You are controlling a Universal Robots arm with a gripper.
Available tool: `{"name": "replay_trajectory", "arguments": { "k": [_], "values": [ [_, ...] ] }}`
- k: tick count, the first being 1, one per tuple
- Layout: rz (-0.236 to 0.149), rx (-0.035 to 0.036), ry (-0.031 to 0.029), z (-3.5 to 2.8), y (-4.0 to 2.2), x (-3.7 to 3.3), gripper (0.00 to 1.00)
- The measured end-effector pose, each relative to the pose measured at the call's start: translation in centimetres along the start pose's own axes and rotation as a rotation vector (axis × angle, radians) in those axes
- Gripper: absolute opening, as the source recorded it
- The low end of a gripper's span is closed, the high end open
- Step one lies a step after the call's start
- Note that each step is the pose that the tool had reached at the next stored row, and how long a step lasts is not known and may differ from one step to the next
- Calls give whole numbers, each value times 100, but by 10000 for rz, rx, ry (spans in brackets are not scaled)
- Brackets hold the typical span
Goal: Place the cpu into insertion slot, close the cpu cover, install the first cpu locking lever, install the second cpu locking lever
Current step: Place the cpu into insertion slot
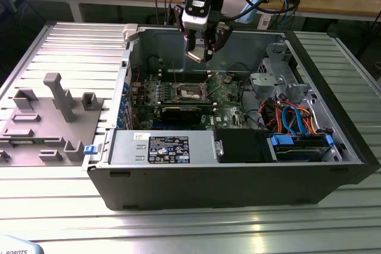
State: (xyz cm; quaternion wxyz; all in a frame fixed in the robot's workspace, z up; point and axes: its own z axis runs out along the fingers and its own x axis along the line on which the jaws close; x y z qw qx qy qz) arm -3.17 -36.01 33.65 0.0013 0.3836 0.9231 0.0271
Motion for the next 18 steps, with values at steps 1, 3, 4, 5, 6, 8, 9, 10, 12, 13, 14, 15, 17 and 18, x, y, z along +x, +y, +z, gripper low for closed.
{"name": "replay_trajectory", "arguments": {
  "k": [1, 3, 4, 5, 6, 8, 9, 10, 12, 13, 14, 15, 17, 18],
  "values": [
    [8, 0, -1, 0, 0, 0, 54],
    [33, -1, -2, 0, 0, 0, 54],
    [44, 0, -2, 0, 0, 0, 54],
    [53, -1, -3, 0, 0, 0, 54],
    [62, -1, -3, 0, 0, 0, 54],
    [80, -2, -4, 0, 0, 0, 54],
    [88, -1, -5, 0, 0, 0, 54],
    [99, -1, -5, 0, 0, 0, 54],
    [118, -2, -6, 0, 0, 0, 54],
    [126, -2, -7, 0, 0, 0, 54],
    [135, -2, -7, 0, 0, 0, 54],
    [143, -3, -7, 0, 0, 0, 54],
    [160, -3, -8, 0, 0, 0, 54],
    [175, -3, -9, 0, 0, 0, 54]
  ]
}}
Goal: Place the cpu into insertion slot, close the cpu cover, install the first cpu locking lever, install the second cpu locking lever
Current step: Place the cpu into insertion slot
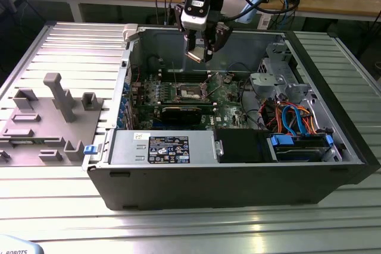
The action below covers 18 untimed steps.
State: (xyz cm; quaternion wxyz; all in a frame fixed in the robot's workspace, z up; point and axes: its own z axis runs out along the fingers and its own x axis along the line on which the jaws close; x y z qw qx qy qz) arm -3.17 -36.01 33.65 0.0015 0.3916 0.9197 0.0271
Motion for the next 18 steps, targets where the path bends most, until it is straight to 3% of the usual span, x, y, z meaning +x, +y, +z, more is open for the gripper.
{"name": "replay_trajectory", "arguments": {
  "k": [18],
  "values": [
    [207, -5, -11, 0, 0, 0, 54]
  ]
}}
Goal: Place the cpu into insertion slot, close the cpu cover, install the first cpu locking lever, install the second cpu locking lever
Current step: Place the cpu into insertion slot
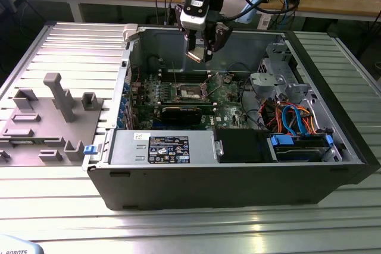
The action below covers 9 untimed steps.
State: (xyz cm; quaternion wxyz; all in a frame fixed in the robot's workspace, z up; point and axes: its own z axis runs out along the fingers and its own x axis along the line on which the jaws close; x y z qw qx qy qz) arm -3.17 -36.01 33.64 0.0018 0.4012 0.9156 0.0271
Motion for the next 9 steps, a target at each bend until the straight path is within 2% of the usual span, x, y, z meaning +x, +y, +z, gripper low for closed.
{"name": "replay_trajectory", "arguments": {
  "k": [9],
  "values": [
    [117, -2, -6, 0, 0, 0, 54]
  ]
}}
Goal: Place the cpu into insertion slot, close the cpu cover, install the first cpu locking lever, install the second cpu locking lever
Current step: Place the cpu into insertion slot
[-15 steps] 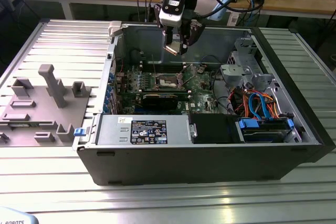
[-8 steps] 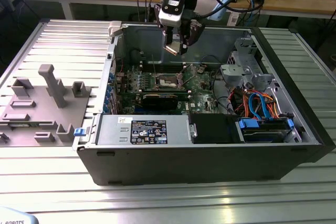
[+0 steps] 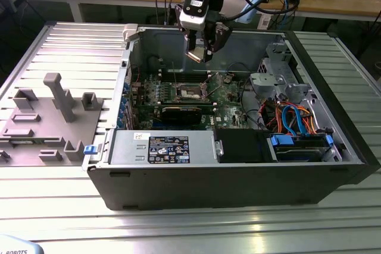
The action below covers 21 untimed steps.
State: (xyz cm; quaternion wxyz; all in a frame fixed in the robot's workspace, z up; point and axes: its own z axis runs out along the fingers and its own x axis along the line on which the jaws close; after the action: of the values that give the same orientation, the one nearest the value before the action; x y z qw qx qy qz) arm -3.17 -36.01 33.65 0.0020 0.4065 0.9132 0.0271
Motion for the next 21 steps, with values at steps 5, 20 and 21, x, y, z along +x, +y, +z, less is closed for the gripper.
{"name": "replay_trajectory", "arguments": {
  "k": [5, 20, 21],
  "values": [
    [87, -2, -4, 0, 0, 0, 54],
    [335, -7, -17, 0, 0, 0, 54],
    [364, -7, -18, 0, 0, 0, 54]
  ]
}}
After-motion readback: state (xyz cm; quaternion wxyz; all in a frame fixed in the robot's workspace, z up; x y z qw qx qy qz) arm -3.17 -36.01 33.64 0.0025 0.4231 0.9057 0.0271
